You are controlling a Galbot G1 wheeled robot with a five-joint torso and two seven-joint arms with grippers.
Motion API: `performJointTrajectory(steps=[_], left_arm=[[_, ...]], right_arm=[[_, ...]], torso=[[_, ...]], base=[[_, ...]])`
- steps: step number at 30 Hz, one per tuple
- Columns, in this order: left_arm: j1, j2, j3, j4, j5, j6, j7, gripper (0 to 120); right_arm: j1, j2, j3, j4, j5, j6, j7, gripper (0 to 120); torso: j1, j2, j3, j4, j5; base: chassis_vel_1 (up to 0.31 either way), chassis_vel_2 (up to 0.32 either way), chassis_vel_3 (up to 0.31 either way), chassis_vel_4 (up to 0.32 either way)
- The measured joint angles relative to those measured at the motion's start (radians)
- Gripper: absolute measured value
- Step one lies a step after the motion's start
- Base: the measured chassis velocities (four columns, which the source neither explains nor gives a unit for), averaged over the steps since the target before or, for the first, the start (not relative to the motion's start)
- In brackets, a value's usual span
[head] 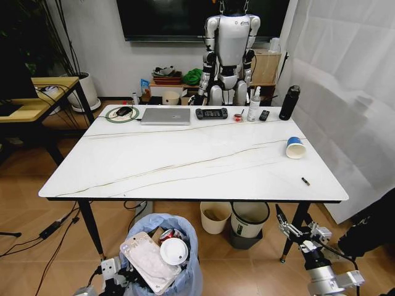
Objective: Pick up the trash bin and place the trash from the table into it.
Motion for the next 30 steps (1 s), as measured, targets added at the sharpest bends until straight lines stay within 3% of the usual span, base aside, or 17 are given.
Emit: performJointTrajectory(steps=[24,30], left_arm=[[-0.002,-0.005,0.006,0.003,0.002,0.000,-0.002,0],[-0.002,-0.008,0.007,0.003,0.006,0.000,-0.003,0]], right_arm=[[0.009,-0.019,0.010,-0.008,0.018,-0.006,-0.004,100],[0.022,-0.054,0.012,-0.019,0.036,-0.013,-0.003,100]], torso=[[0.000,0.000,0.000,-0.0002,0.0000],[0.000,0.000,0.000,0.0000,0.0000]], base=[[-0.056,-0.054,0.051,0.056],[-0.059,-0.037,0.059,0.052]])
